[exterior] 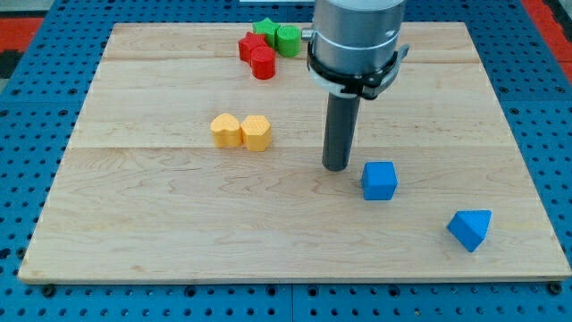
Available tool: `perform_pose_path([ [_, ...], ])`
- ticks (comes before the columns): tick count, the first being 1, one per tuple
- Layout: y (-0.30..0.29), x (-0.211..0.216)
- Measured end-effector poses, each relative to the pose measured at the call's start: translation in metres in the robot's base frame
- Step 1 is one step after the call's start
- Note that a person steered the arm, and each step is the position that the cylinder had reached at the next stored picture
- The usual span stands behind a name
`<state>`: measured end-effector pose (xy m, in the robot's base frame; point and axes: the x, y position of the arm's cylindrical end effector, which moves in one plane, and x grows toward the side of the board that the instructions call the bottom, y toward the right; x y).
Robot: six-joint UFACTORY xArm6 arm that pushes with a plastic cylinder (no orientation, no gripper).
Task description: Slide the blue cube to the top left side of the blue triangle
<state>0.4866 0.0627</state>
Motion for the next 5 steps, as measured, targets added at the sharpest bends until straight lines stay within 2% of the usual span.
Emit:
perform_pose_path([
  [1, 0.056, 0.012],
  [4, 0.092, 0.03],
  [5, 0.09, 0.02],
])
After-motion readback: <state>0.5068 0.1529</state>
